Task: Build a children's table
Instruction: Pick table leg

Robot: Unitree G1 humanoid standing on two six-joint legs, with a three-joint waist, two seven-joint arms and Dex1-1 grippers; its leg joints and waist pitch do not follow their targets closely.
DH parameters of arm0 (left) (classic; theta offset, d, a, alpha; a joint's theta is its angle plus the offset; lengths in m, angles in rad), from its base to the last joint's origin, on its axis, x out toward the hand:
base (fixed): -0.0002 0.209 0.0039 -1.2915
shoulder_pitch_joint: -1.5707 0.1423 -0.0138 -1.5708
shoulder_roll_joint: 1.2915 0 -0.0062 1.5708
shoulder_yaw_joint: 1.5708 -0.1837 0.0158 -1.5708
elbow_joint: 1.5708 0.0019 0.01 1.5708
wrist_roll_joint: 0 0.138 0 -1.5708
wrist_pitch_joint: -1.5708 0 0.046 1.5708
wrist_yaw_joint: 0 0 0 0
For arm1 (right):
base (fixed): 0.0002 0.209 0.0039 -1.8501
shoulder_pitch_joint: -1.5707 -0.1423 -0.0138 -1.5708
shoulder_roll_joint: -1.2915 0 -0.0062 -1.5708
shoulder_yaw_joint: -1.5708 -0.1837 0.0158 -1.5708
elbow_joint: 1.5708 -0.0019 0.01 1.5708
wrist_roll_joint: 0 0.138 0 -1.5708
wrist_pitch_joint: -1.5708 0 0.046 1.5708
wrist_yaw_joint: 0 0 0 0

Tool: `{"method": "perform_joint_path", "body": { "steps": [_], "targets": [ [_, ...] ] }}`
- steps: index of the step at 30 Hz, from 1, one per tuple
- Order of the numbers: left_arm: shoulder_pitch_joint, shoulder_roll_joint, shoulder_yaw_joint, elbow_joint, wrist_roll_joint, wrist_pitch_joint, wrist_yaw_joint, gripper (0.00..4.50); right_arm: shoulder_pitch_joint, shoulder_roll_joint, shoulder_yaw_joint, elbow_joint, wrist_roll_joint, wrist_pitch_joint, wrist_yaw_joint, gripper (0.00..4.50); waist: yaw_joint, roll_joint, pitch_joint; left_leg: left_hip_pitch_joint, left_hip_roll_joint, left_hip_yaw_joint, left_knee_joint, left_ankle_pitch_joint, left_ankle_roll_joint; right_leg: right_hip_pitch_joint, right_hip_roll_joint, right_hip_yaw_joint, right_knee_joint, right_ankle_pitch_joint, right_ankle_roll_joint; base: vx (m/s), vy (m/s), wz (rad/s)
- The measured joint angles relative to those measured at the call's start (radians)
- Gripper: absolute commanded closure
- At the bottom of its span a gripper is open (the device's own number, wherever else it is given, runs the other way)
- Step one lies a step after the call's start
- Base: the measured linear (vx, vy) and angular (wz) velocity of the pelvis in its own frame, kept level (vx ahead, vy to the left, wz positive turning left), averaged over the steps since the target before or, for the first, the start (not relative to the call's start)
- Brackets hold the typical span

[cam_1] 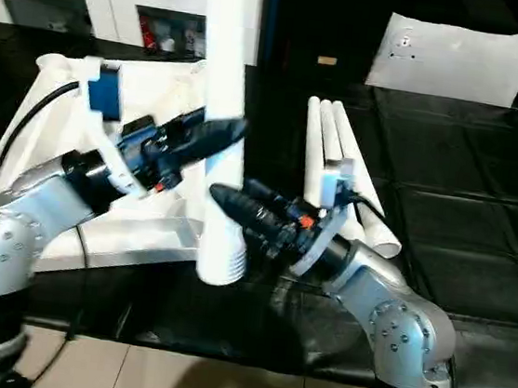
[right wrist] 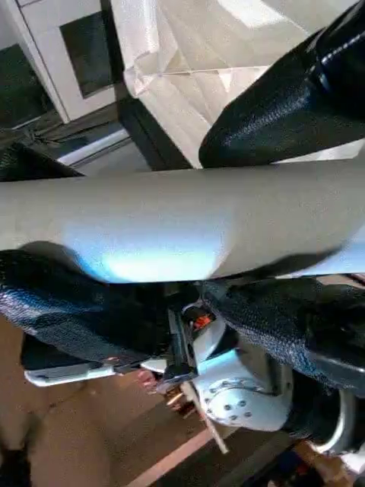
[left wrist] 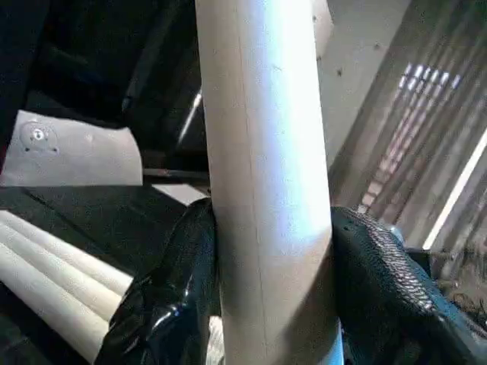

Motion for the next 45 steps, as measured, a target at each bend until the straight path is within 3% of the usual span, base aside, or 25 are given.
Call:
{"method": "perform_joint_path", "body": {
  "steps": [11,14,17,18,25,31,39,45],
  "targets": [
    [-0.039,-0.021,0.016,0.068,0.001,0.004,0.095,2.65,-0.040,-0.010,0.029,0.040,-0.091,-0.082,-0.036,2.70,0.000,-0.001,0.000,0.000,0.000,0.000,0.001,0.005,0.005,0.000,0.000,0.000,0.000,0.004,0.000,0.000,0.000,0.00],
    [-0.052,-0.006,0.005,0.075,0.034,0.000,0.104,2.65,-0.058,-0.008,0.040,0.061,-0.114,-0.092,-0.055,2.00,-0.002,-0.002,0.000,0.000,0.000,0.000,0.001,0.006,0.004,0.000,0.000,0.000,0.000,0.005,0.000,0.000,0.000,0.00],
    [-0.061,0.026,0.005,0.082,0.095,-0.029,0.141,2.65,-0.068,-0.006,0.047,0.077,-0.139,-0.097,-0.071,1.91,-0.005,-0.002,0.000,0.000,0.000,0.000,0.000,0.007,0.004,0.000,0.000,0.000,0.000,0.007,0.000,0.000,0.000,0.00],
    [-0.061,0.039,0.013,0.088,0.113,-0.042,0.145,2.66,-0.070,-0.008,0.049,0.080,-0.148,-0.098,-0.075,1.66,-0.005,-0.002,0.000,0.000,0.000,0.000,0.000,0.008,0.004,0.000,0.000,0.000,0.000,0.007,0.000,0.000,0.000,0.00],
    [-0.080,0.045,0.007,0.089,0.123,-0.053,0.139,2.67,-0.134,-0.028,0.069,0.121,-0.173,-0.096,-0.085,1.15,0.001,-0.006,0.000,-0.003,0.000,0.000,0.001,0.010,0.005,-0.001,-0.001,0.000,0.000,0.009,0.001,0.000,0.000,0.00],
    [-0.088,0.081,-0.012,0.090,0.122,-0.052,0.081,2.67,-0.189,-0.093,0.078,0.171,-0.182,-0.074,-0.010,1.10,0.000,-0.011,0.000,-0.005,0.000,0.000,0.002,0.010,0.005,-0.002,-0.001,-0.001,0.000,0.010,0.000,0.000,0.000,0.00],
    [-0.118,0.139,-0.058,0.090,0.100,-0.045,-0.065,2.67,-0.261,-0.212,0.171,0.241,-0.199,-0.078,0.217,1.10,0.000,-0.021,-0.001,-0.006,0.000,0.001,0.002,0.011,0.006,-0.003,-0.001,-0.001,0.000,0.010,0.000,0.000,0.000,0.00],
    [-0.123,0.156,-0.094,0.089,0.079,-0.041,-0.149,2.67,-0.281,-0.236,0.211,0.286,-0.221,-0.108,0.324,1.10,0.000,-0.026,-0.002,-0.006,0.001,0.001,0.003,0.011,0.007,-0.003,-0.001,-0.001,0.001,0.011,-0.001,0.000,0.000,0.00]
  ]
}}
